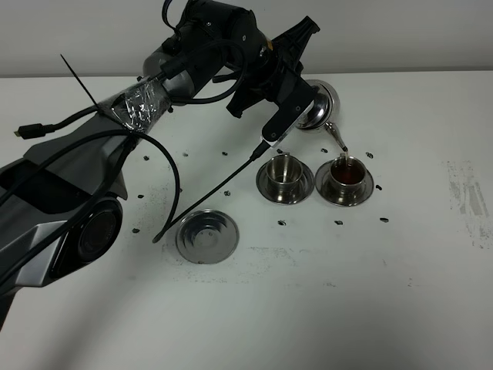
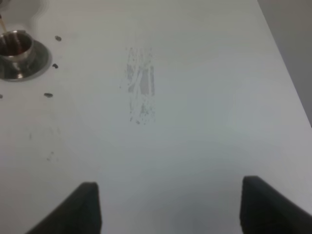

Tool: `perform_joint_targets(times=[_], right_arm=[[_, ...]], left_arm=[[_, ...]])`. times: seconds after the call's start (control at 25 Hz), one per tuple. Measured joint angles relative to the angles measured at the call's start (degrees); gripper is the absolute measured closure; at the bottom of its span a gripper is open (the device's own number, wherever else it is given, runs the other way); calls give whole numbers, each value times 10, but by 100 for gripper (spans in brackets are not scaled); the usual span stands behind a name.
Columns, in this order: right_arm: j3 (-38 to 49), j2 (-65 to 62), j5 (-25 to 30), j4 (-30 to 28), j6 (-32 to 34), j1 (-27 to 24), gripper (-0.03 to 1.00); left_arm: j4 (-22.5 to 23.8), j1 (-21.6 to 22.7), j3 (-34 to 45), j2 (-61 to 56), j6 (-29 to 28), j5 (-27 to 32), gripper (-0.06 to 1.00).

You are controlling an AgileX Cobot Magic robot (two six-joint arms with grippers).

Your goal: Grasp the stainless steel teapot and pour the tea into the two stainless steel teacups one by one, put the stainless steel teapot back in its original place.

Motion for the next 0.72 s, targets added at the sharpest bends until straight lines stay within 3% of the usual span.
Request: perform_joint_targets(times=[0.72], right_arm=[[0,0,0,0,0,0,38]], left_arm=[[0,0,0,0,0,-5,76]])
